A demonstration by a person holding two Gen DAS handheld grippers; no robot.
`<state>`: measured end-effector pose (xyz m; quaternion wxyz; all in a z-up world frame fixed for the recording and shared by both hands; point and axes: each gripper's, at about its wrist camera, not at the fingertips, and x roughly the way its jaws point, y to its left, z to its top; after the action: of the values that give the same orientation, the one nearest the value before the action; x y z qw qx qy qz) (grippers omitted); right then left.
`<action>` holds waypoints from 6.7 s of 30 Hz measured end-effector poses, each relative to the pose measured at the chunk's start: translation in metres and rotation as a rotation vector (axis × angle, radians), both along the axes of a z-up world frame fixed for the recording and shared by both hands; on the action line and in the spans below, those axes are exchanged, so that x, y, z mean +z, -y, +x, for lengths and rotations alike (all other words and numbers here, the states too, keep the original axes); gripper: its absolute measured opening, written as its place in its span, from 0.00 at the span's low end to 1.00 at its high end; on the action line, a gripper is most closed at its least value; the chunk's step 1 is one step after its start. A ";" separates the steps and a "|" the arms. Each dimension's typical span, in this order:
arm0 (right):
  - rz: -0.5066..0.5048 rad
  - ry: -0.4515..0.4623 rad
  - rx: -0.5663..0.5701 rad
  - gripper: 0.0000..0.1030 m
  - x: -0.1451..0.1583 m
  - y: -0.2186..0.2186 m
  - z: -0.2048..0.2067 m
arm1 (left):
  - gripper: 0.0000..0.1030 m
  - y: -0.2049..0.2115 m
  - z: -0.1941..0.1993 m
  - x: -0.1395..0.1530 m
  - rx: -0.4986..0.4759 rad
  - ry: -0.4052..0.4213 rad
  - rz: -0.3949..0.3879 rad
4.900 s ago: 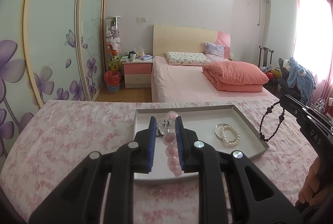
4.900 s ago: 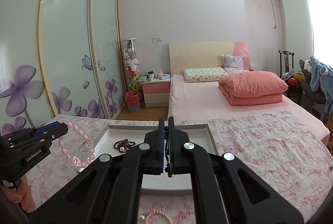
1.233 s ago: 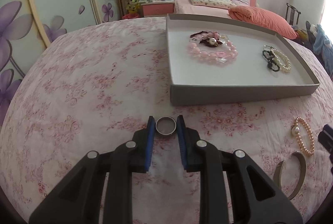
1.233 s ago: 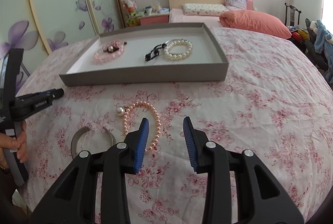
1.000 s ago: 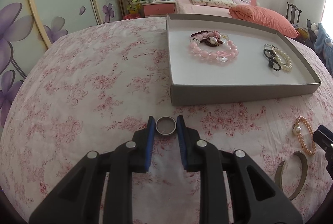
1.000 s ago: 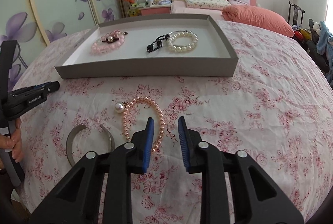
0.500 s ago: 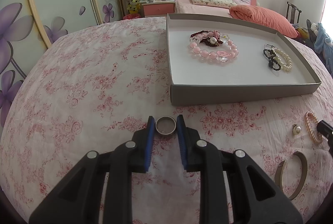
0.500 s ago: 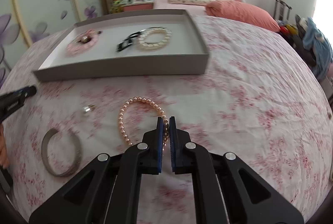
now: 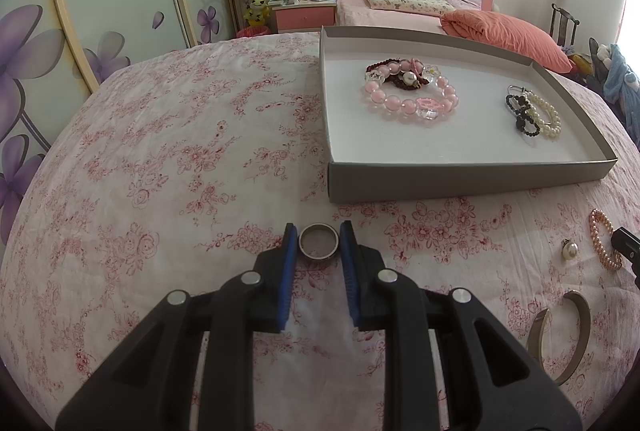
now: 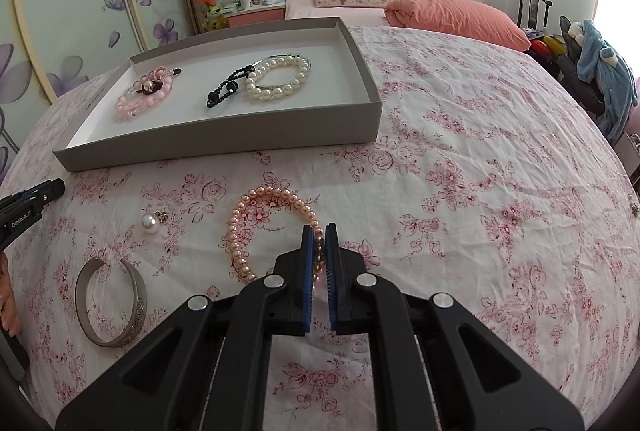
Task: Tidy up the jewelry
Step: 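Carry the ring with the left tool while the right tool carries the pearl bracelet over the tray, then open the left tool to drop the ring while the right tool releases the pearl bracelet in the tray, then withdraw both open tools and bring the left tool around the silver cuff bangle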
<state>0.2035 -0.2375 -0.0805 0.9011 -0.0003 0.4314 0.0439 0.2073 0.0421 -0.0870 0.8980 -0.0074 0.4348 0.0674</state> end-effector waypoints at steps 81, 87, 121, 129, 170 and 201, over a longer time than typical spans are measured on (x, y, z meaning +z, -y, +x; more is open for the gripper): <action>0.212 0.484 0.097 0.06 0.129 -0.014 0.003 | 0.21 0.052 -0.023 0.116 -0.101 0.426 0.026; 0.205 0.485 0.107 0.06 0.128 -0.022 0.021 | 0.21 0.053 0.000 0.111 -0.101 0.414 0.022; 0.153 0.365 0.077 0.07 0.079 -0.043 0.104 | 0.21 0.064 0.093 0.066 -0.124 0.314 -0.016; 0.173 0.336 0.083 0.20 0.077 -0.042 0.108 | 0.32 0.063 0.101 0.059 -0.116 0.291 -0.040; 0.130 0.202 0.057 0.36 0.038 0.002 -0.021 | 0.46 0.075 -0.017 0.040 -0.185 0.187 -0.141; 0.147 0.136 -0.036 0.36 0.012 0.036 -0.069 | 0.63 0.141 -0.045 -0.009 -0.304 -0.016 -0.054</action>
<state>0.1349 -0.2738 -0.0689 0.9265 0.0706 0.3648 0.0589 0.1624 -0.0990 -0.0962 0.8939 0.0348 0.4396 -0.0811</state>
